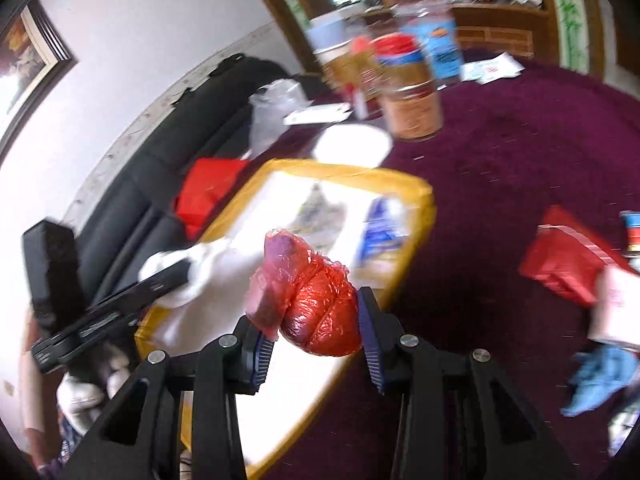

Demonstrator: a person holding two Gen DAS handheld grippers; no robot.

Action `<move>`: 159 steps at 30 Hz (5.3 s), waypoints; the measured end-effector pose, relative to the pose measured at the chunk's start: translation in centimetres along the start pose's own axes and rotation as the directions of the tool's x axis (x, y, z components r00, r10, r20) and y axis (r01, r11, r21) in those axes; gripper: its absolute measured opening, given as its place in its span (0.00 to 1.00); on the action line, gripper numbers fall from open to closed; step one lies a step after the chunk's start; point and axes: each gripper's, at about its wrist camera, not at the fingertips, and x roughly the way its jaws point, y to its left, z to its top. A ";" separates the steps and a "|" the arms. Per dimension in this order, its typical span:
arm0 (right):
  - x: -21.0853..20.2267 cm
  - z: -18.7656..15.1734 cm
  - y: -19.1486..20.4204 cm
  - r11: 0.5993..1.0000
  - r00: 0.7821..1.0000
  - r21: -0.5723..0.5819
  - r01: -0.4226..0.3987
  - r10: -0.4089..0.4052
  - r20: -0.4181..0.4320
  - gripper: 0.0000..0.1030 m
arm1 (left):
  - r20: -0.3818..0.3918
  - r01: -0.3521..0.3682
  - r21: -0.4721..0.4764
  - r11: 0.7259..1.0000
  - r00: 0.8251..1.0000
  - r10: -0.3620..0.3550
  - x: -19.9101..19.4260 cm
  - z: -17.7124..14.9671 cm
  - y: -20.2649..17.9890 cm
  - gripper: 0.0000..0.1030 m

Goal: Organize soft objects
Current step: 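Lower the white cloth and red bag into the tray and open both grippers, then move the right gripper back to the pile and grasp the blue towel, then grasp the pink tissue pack with the left gripper while the right holds the towel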

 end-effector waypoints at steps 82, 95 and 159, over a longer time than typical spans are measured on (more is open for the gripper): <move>-15.6 -12.5 -21.0 0.861 0.894 0.498 0.108 -0.303 0.330 0.68 | -0.081 0.200 -0.067 0.977 0.975 -0.205 0.0 -10.3 -12.4 0.74; -11.3 -9.6 -17.4 0.912 0.923 0.325 0.249 -0.325 0.206 0.82 | -0.124 0.214 -0.040 0.976 0.968 -0.217 0.8 -11.4 -14.0 0.74; -19.9 -18.6 -27.9 0.851 0.891 0.479 -0.214 -0.031 0.454 0.31 | -0.230 0.194 0.872 0.450 0.973 0.027 18.0 -10.7 -36.4 0.71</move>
